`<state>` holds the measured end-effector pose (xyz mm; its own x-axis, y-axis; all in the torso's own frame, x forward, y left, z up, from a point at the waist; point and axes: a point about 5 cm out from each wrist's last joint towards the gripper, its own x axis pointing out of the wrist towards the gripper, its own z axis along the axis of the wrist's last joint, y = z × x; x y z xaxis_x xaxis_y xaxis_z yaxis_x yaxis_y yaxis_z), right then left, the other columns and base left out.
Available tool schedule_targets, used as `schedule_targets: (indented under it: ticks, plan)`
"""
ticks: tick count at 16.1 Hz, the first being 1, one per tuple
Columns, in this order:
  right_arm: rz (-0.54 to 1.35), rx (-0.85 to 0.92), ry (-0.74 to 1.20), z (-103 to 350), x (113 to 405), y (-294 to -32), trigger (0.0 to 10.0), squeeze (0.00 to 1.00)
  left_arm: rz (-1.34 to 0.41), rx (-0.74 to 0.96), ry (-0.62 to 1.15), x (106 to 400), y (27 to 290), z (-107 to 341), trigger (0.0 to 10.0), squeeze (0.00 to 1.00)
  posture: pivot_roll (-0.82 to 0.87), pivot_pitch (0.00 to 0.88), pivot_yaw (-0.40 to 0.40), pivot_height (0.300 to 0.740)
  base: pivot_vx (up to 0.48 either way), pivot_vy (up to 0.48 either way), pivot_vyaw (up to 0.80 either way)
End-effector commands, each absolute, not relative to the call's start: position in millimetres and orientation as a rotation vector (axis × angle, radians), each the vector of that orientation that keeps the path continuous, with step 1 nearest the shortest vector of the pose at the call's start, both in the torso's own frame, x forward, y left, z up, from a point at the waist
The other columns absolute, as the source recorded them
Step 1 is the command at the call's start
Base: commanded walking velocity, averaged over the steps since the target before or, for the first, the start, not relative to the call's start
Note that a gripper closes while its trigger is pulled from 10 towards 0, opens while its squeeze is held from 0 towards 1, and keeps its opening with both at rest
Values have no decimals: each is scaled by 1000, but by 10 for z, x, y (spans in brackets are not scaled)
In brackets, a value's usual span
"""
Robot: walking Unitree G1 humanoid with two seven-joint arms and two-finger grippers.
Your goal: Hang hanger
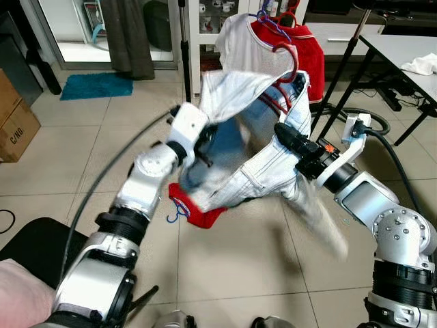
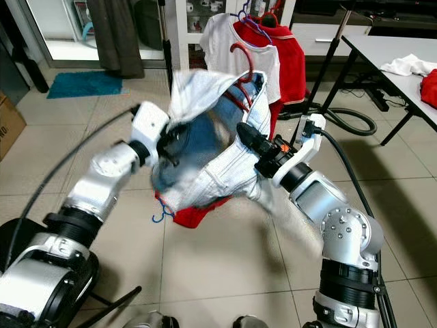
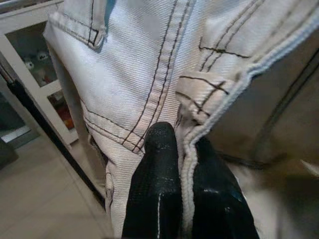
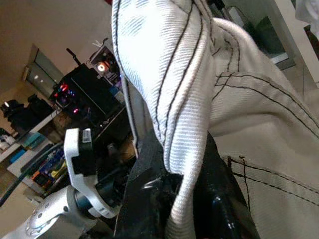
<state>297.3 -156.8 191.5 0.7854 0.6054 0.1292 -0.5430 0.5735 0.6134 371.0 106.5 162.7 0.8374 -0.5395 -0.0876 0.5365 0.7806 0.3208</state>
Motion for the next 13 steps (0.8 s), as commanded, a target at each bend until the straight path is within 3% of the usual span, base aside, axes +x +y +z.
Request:
schedule_targets:
  ticks: [1, 3, 8, 11, 12, 13]
  plan:
    - [762, 632, -96, 2277, 2936, -1576, 0, 0, -578, 357, 0, 3709, 1053, 1597, 0, 0, -124, 0, 25, 740, 0, 0, 0]
    - [794, 277, -79, 2229, 2888, -1459, 0, 0, -544, 342, -99, 3809, 981, 1809, 0, 0, -116, 0, 27, 740, 0, 0, 0]
    - [794, -138, -253, 2321, 2831, -1342, 0, 0, -518, 352, -97, 3939, 960, 1926, 118, 0, -115, 0, 48, 740, 0, 0, 0]
    - [804, 169, -272, 2353, 2747, -1284, 0, 0, -491, 422, -123, 3999, 979, 2004, 0, 0, -117, 0, 52, 740, 0, 0, 0]
    - [823, 185, -267, 2345, 2728, -1264, 0, 0, -489, 434, -122, 4003, 980, 1998, 196, 0, -117, 0, 53, 740, 0, 0, 0]
    - [868, 220, -248, 2316, 2688, -1218, 0, 0, -488, 439, -112, 4004, 977, 1966, 1804, 0, -120, 0, 57, 740, 0, 0, 0]
